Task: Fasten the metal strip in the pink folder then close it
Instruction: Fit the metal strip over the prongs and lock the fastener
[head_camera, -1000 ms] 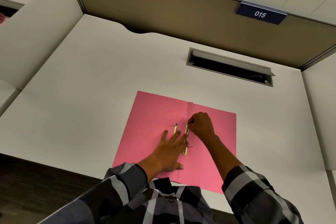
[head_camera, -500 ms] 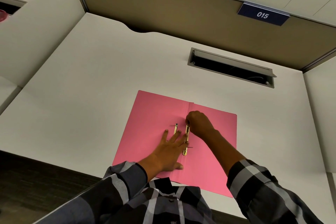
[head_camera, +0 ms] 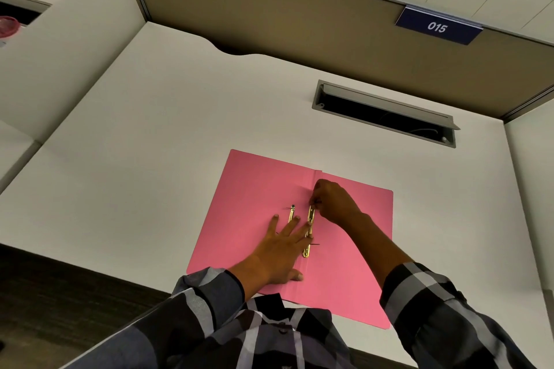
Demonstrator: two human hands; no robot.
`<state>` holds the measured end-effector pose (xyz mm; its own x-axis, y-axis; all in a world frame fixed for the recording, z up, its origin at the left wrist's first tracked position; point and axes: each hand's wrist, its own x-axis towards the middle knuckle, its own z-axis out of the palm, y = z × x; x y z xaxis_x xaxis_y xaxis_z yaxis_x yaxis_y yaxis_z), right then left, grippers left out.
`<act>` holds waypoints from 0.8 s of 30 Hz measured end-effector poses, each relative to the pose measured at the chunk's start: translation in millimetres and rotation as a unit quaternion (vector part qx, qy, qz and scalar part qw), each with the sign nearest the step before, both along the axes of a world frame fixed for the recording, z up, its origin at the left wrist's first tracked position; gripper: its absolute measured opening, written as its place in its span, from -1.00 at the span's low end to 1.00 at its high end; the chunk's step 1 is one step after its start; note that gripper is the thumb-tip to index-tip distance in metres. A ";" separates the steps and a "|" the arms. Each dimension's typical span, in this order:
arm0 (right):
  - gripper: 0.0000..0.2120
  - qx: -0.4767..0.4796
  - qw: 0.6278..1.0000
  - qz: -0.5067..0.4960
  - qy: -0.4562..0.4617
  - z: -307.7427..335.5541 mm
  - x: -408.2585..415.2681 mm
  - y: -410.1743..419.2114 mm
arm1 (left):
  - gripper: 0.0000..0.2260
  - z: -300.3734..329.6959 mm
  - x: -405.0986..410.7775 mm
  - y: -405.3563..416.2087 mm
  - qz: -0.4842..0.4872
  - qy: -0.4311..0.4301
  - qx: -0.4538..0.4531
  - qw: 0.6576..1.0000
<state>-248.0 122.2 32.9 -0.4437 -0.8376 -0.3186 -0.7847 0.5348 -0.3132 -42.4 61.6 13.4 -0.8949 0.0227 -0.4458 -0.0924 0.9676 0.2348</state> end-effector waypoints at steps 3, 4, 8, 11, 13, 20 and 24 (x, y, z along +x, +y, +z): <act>-0.84 -0.012 1.000 -0.004 0.003 1.6 -1.6 4.5 | -0.11 -0.3 0.6 0.8 -0.001 0.001 -0.004 1.000; -0.84 -0.015 1.000 -0.004 0.007 2.6 -1.6 5.8 | -0.11 -0.5 0.7 0.8 -0.001 0.001 -0.005 1.000; -0.85 -0.036 0.999 -0.013 0.010 3.6 0.5 11.1 | -0.11 1.2 0.6 0.0 0.000 -0.001 -0.002 1.000; -0.83 -0.045 0.998 -0.031 0.000 2.5 4.3 15.8 | -0.11 2.4 0.6 -1.1 0.004 -0.002 0.006 1.000; -0.83 -0.050 0.998 -0.042 0.002 1.2 8.3 19.4 | -0.11 3.1 0.2 -1.9 0.003 0.000 0.008 1.000; -0.75 -0.088 0.984 -0.154 -0.008 -7.5 25.5 33.7 | -0.10 4.9 0.0 -4.8 0.003 0.013 0.022 1.000; -0.66 -0.084 0.904 -0.385 -0.166 -1.1 49.0 42.2 | -0.05 5.7 -1.4 -8.3 -0.004 0.010 0.027 1.000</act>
